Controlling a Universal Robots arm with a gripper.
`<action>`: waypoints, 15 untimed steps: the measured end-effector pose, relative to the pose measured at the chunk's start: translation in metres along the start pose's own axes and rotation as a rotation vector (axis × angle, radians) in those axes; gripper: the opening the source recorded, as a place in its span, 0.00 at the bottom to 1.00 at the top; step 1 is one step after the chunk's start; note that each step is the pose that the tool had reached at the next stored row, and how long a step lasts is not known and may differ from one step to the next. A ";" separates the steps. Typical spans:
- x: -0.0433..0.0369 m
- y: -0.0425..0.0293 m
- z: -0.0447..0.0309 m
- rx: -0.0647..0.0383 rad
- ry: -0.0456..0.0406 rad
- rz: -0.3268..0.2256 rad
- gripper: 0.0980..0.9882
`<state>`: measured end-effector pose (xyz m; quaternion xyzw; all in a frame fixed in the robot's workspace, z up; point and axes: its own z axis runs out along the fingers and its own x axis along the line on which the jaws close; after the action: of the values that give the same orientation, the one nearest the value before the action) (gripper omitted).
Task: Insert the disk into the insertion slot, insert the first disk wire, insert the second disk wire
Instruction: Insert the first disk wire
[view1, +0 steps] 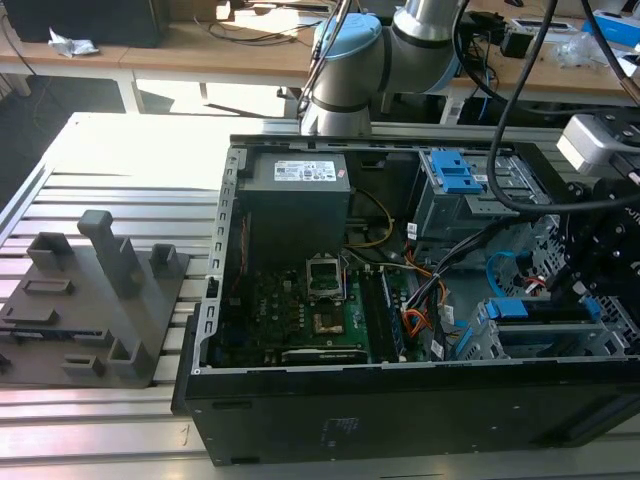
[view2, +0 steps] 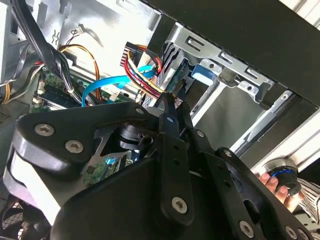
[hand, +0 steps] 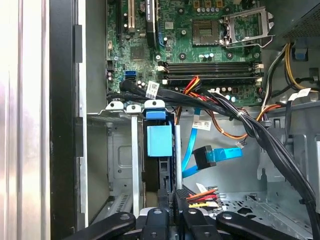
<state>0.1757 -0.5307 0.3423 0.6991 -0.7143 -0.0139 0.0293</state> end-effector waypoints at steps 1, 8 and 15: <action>0.0000 -0.0002 0.0006 0.000 0.0000 0.000 0.08; 0.0025 -0.0036 0.0070 0.000 0.0008 0.000 0.08; 0.0027 -0.0045 0.0098 0.000 0.0006 0.000 0.08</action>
<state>0.1795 -0.5337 0.3323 0.6991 -0.7143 -0.0138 0.0297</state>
